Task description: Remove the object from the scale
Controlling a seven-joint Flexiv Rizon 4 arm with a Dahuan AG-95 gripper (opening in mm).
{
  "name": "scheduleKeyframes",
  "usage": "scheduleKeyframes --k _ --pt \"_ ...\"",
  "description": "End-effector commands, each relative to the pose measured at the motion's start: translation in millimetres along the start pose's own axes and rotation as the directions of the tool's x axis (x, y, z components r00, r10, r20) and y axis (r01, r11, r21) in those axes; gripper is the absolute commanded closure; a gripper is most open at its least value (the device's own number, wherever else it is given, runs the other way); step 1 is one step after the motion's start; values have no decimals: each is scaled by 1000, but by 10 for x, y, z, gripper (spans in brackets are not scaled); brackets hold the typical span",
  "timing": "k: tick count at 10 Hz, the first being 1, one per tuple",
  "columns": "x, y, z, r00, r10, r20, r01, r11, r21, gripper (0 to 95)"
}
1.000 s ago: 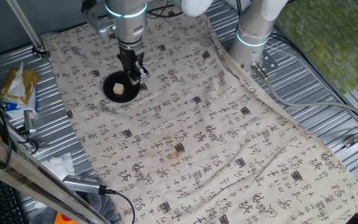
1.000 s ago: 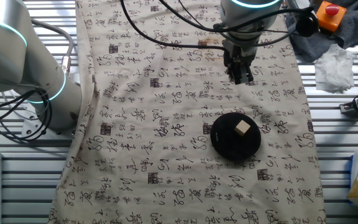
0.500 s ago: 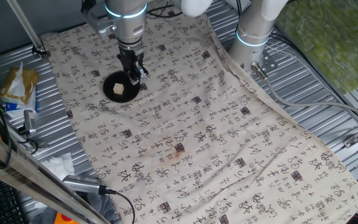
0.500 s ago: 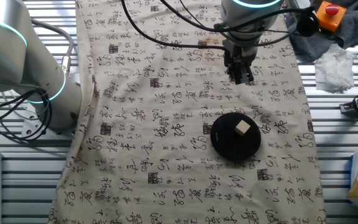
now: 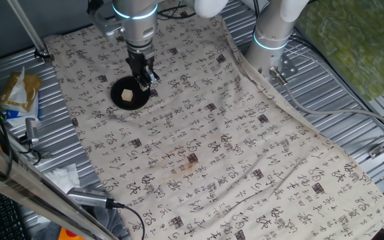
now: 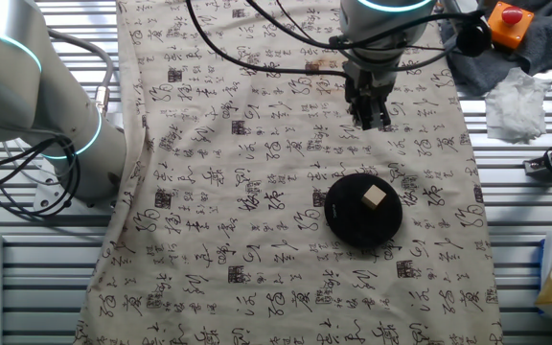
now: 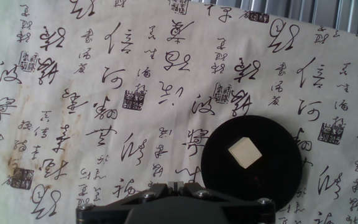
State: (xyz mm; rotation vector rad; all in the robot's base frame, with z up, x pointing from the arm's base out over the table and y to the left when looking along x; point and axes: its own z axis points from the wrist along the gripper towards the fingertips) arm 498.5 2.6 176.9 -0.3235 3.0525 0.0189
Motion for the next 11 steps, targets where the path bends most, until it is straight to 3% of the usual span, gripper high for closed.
scheduleKeyframes --k 1,7,11 --pt "1 0 1 1000 4 0 -4 1000 0 950" --pt "-1 -1 10 1000 22 -6 -22 1000 -5 950" --pt "-33 22 83 999 35 -12 -35 999 -6 950"
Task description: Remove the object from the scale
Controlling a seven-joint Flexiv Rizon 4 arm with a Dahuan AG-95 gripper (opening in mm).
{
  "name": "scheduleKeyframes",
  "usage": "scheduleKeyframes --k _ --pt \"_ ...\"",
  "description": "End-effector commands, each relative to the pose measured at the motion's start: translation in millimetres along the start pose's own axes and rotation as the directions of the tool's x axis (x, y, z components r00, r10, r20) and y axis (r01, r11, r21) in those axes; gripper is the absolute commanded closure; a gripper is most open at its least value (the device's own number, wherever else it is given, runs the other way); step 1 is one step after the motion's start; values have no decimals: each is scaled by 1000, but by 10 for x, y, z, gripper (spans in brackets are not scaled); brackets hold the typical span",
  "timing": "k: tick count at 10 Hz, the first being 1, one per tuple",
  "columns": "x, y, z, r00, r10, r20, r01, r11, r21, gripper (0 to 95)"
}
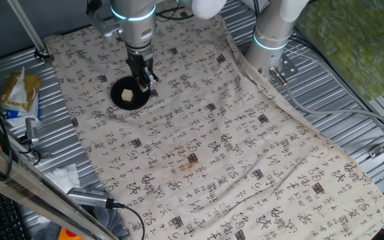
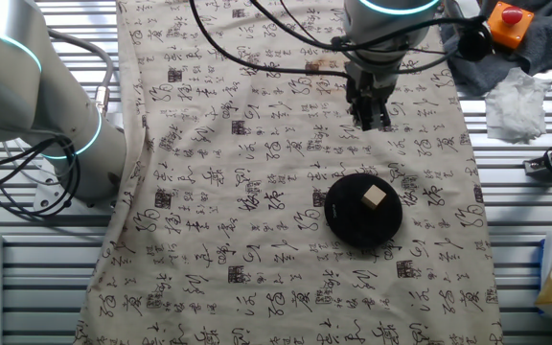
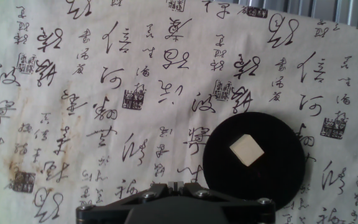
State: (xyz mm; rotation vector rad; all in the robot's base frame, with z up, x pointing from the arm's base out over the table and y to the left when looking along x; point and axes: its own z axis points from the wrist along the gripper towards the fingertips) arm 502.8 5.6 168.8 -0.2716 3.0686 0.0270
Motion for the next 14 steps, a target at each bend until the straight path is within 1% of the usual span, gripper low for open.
scheduleKeyframes --k 1,5,7,9,11,12,14 --pt "7 1 4 1000 -1 -2 1 1000 -1 950" --pt "-1 -30 84 999 -37 0 37 999 -9 950" --pt "0 -42 98 997 -72 2 72 997 -1 950" --pt "0 -43 98 997 -73 5 73 997 7 950" --pt "13 -68 86 997 -73 -4 73 997 -4 950" --pt "33 -114 71 997 -76 -8 76 997 -11 950" --pt "48 -217 79 995 -100 -5 100 995 -26 950"
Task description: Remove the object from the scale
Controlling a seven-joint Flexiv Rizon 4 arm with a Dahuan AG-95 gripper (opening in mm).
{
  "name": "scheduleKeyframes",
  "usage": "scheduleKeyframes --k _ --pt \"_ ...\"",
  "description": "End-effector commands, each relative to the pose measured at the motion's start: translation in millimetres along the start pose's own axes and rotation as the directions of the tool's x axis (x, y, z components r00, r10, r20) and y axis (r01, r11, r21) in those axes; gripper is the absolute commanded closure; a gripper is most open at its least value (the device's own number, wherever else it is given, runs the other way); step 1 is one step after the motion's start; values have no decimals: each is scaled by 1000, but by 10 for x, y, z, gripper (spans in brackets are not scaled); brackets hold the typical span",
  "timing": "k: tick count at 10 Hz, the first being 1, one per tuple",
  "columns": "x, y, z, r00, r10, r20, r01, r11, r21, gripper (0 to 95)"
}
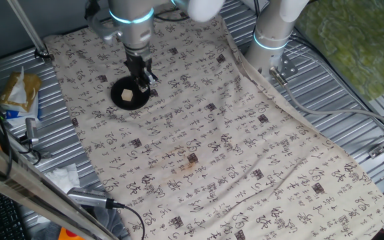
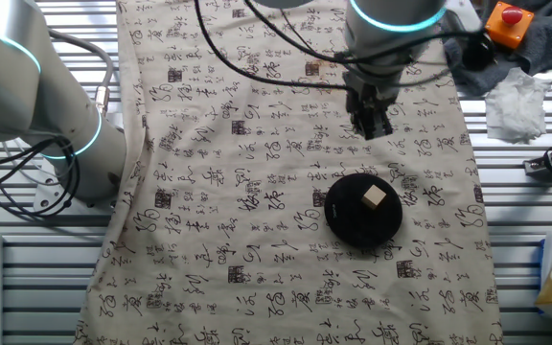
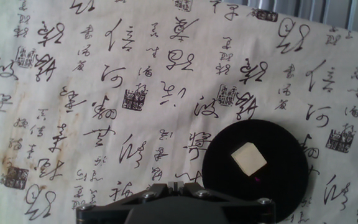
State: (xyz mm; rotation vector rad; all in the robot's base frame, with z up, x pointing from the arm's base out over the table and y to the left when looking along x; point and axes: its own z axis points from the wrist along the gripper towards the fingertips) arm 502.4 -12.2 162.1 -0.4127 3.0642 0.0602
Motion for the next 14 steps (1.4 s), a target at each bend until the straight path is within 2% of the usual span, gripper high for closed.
scheduleKeyframes --k 1,7,14 --pt "9 -83 26 1000 -17 5 17 1000 -2 950" --pt "-91 -389 54 998 -63 6 63 998 -20 950" --pt "-213 -655 105 994 -105 8 105 994 -14 950"
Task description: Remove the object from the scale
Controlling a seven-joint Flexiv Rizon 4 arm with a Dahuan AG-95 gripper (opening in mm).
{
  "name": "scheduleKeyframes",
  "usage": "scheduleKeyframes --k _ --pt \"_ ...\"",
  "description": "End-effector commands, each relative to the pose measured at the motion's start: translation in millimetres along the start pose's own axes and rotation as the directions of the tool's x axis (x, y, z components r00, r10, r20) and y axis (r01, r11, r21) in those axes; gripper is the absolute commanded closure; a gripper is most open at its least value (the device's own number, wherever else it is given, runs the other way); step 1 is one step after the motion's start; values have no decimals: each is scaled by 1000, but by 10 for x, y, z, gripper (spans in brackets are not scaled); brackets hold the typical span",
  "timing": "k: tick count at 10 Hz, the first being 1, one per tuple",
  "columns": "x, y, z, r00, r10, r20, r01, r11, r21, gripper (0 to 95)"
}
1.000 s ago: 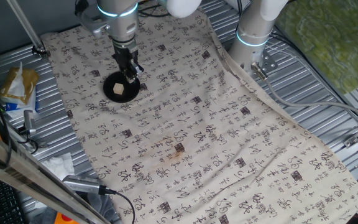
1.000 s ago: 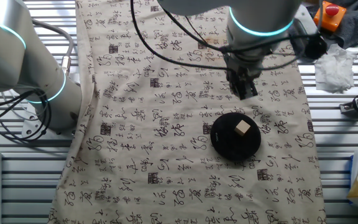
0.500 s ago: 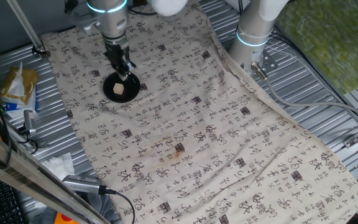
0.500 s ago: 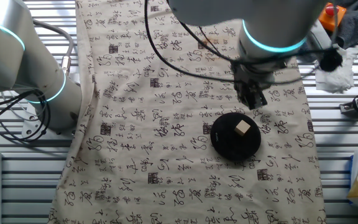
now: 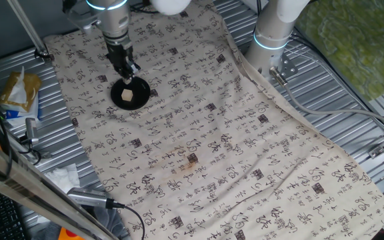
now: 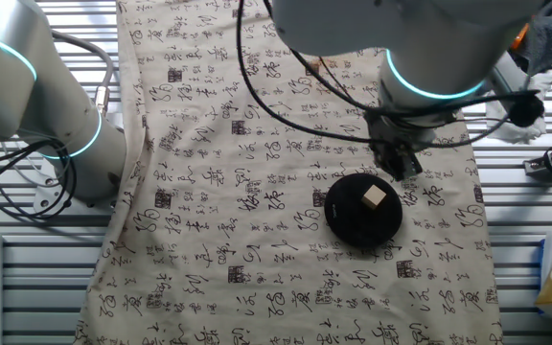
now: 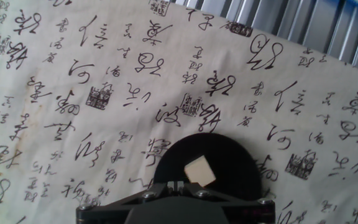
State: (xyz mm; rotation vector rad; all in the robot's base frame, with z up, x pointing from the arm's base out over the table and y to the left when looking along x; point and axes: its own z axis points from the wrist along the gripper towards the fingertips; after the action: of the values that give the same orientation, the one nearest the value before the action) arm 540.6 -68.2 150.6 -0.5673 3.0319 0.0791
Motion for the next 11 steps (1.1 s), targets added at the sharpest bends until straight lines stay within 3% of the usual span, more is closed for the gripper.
scheduleKeyframes --k 1,6,11 --pt "-7 -44 5 1000 -8 0 8 1000 0 950" --pt "-23 -223 51 1000 -22 2 22 1000 4 950" --pt "-79 -279 54 1000 -14 0 14 1000 10 950"
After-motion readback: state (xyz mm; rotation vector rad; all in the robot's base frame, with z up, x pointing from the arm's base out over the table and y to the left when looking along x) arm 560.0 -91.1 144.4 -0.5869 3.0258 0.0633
